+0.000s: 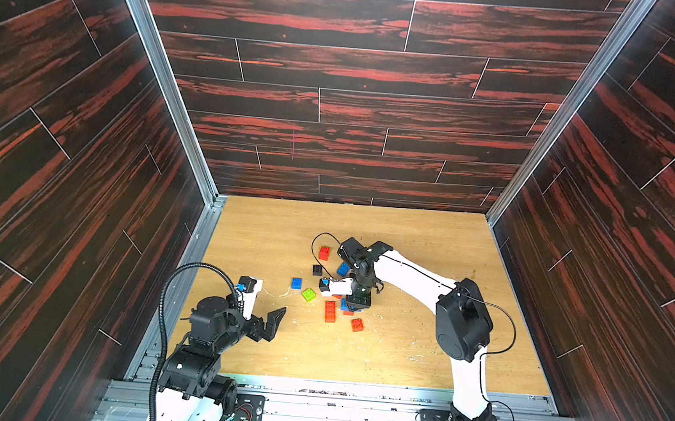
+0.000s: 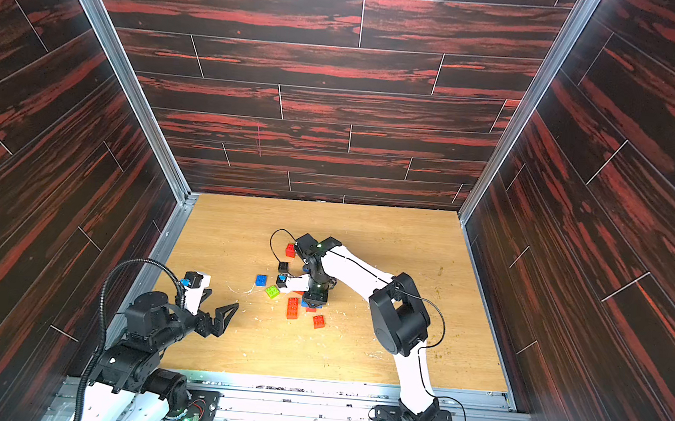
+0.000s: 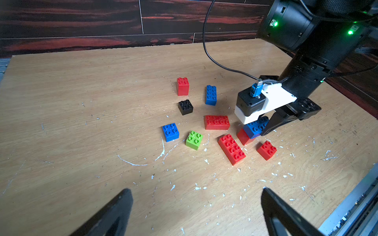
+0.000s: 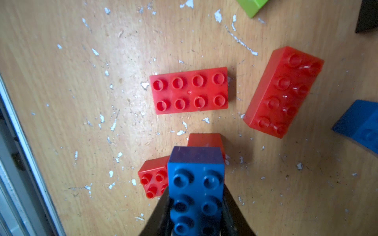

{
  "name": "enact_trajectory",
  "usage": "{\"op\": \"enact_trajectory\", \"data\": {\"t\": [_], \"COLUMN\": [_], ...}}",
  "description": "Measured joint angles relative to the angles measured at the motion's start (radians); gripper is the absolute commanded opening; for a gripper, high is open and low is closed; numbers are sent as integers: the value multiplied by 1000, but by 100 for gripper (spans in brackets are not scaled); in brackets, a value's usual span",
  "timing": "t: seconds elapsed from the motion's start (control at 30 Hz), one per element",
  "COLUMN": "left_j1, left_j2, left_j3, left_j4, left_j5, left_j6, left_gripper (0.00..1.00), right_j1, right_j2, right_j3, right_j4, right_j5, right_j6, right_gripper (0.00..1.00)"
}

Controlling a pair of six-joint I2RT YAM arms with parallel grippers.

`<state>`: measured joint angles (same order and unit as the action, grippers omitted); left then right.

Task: Assemble the letter f with lego
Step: Assemble the lego brick with the lego brick.

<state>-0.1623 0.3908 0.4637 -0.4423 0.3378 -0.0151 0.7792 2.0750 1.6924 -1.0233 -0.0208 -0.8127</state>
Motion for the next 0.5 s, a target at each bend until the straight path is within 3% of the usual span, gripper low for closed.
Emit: {"op": "enact_trajectory", "data": {"t": [0.5], "left_j1": [-1], "left_j2": [0], "left_j3": [0], "left_j4": [0], "left_j5": [2], "left_j6": [0], "left_gripper": [100], "right_j1": [0], "right_j2": [1], "right_j3": [0], "right_j4": [7], "right_j5": [7], "right_j6": [1], "right_gripper": [21]}}
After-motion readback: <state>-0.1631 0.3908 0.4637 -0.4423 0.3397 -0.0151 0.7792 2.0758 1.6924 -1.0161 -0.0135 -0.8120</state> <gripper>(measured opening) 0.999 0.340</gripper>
